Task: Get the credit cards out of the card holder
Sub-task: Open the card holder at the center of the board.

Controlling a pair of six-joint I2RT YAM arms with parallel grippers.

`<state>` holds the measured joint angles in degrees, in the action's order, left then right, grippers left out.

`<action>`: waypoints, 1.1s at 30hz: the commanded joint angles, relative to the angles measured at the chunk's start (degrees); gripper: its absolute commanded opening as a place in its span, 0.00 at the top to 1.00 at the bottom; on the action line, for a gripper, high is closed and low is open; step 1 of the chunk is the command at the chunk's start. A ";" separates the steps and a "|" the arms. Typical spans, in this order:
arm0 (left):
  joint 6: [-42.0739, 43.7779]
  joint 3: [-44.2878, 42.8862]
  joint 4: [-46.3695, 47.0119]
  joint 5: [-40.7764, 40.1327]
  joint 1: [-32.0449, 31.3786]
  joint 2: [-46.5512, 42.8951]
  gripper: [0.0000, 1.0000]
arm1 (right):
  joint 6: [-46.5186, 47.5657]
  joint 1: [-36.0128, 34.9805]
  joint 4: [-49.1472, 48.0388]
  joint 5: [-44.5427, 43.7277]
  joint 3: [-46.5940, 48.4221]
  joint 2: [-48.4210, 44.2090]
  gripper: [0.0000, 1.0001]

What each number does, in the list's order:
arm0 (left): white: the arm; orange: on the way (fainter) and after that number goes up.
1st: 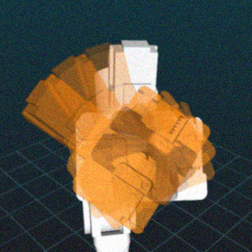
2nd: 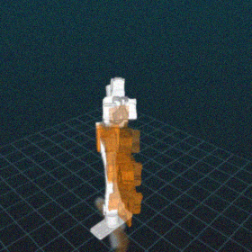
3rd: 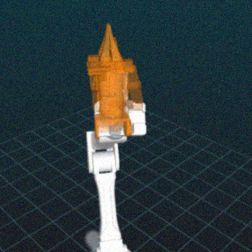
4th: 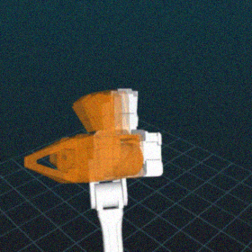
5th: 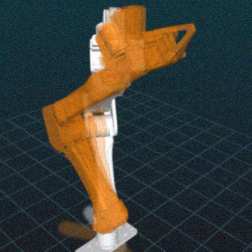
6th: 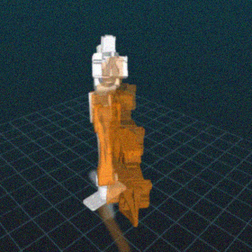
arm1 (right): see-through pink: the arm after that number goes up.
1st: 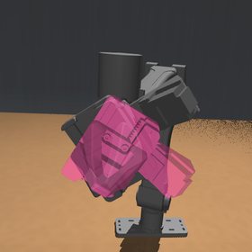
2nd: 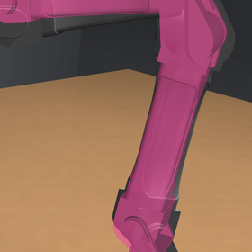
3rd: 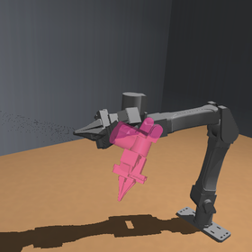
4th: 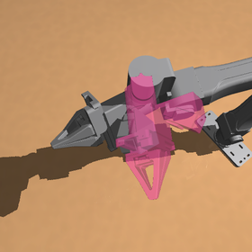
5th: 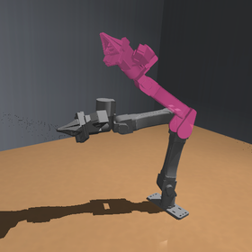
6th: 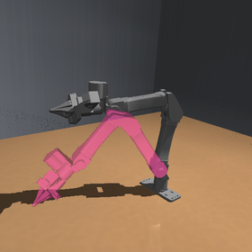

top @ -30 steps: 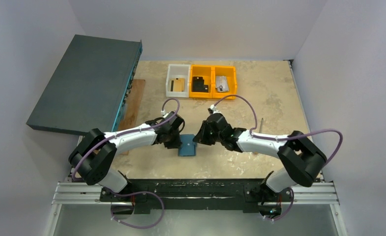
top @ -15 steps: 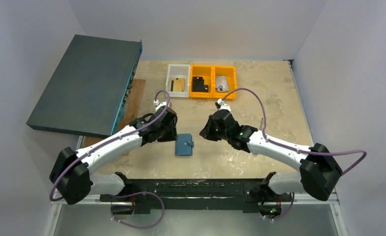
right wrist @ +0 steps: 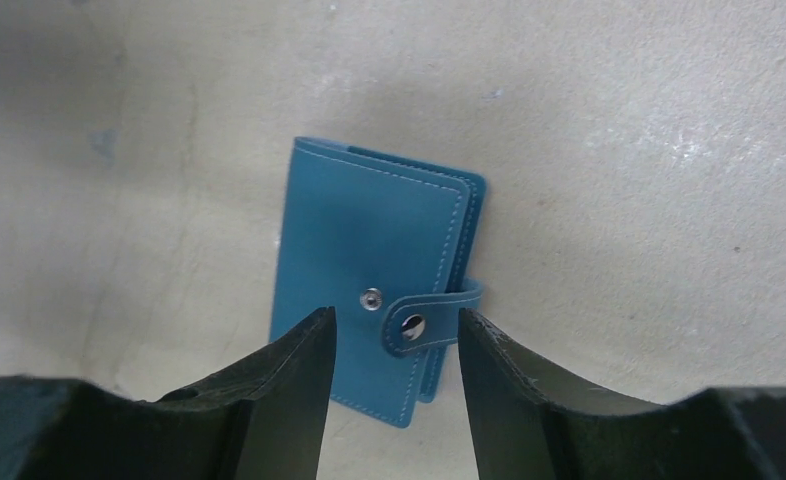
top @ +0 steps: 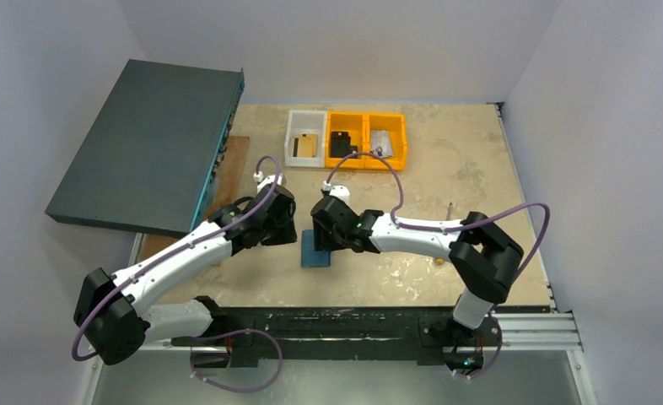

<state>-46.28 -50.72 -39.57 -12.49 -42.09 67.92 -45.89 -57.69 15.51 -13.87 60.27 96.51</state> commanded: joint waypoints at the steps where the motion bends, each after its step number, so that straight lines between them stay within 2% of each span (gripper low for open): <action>1: 0.42 0.76 -0.68 -1.32 0.75 -2.08 0.60 | 1.96 -0.22 3.41 -4.42 3.13 1.61 0.53; 6: 0.46 1.29 -0.45 -0.95 0.86 -2.19 0.60 | 1.71 -0.32 3.84 -6.07 3.41 3.34 0.57; 15: 0.66 1.44 0.42 0.46 0.82 -1.39 0.61 | -0.53 -0.32 2.90 -8.41 0.77 0.45 1.00; 22: 1.94 1.97 2.88 4.44 0.80 -0.36 0.60 | -1.84 -0.32 4.59 -11.51 -1.82 -7.56 1.00; 26: 2.62 2.44 4.23 6.51 0.78 -0.15 0.58 | -1.99 -0.40 4.26 -10.50 -2.09 -12.73 1.00; 33: 2.89 3.24 6.47 8.86 0.78 0.92 0.54 | -2.80 -1.97 4.72 -9.61 -0.17 -12.30 1.00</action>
<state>-44.36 -47.92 -36.49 -5.89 -41.63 68.14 -47.16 -58.78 20.16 -22.68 58.06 83.26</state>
